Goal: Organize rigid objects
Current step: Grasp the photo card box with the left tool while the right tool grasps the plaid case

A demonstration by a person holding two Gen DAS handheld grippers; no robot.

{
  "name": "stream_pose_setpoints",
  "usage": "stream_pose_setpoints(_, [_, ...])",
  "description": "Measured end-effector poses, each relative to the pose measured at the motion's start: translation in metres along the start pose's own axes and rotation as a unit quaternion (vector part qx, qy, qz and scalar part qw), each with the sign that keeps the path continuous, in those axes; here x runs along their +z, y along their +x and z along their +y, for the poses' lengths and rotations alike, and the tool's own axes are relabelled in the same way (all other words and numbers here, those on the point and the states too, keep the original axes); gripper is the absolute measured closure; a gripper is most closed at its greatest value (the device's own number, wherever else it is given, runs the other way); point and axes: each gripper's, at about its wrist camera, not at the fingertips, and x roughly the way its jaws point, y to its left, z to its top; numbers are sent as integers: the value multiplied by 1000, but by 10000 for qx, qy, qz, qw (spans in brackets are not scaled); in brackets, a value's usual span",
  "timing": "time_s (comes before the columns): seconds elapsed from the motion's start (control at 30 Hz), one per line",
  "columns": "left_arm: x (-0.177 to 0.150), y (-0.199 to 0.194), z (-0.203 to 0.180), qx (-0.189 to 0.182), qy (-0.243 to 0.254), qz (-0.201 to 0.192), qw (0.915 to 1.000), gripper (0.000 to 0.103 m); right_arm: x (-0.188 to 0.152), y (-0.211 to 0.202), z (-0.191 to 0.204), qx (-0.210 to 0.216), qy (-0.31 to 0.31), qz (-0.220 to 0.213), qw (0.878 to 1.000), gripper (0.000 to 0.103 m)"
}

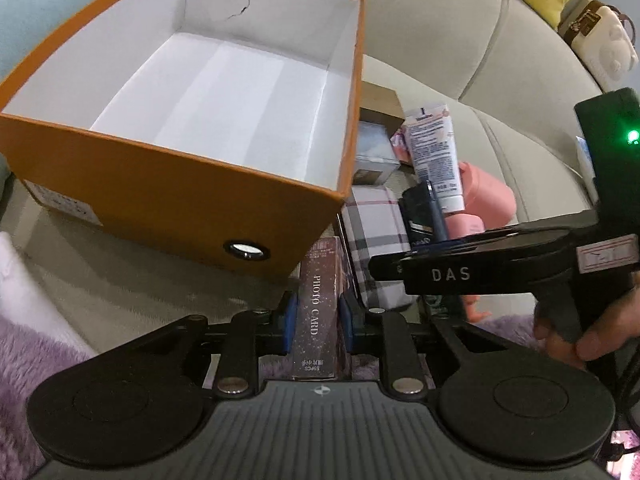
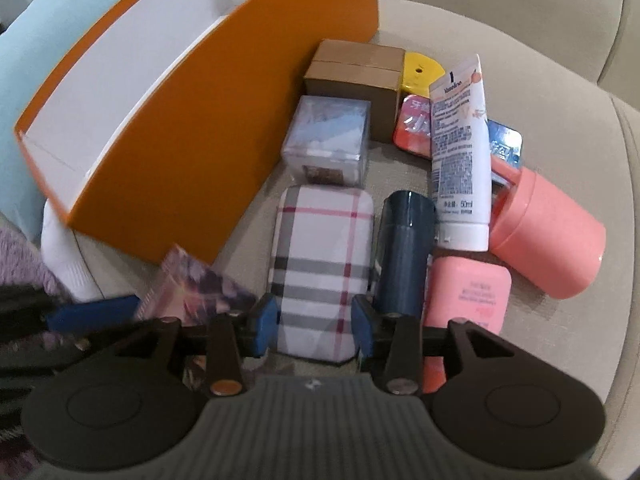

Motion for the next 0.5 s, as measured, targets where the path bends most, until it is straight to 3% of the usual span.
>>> stream_pose_setpoints(0.07, [4, -1, -2, 34, 121, -125, 9998, 77, 4, 3, 0, -45, -8, 36, 10000, 59])
stream_pose_setpoints(0.2, [12, -1, -6, 101, 396, -232, 9989, 78, 11, 6, 13, -64, -230, 142, 9996, 40])
stream_pose_setpoints(0.5, [17, 2, 2, 112, 418, -360, 9984, 78, 24, 23, 27, -459, -718, 372, 9957, 33])
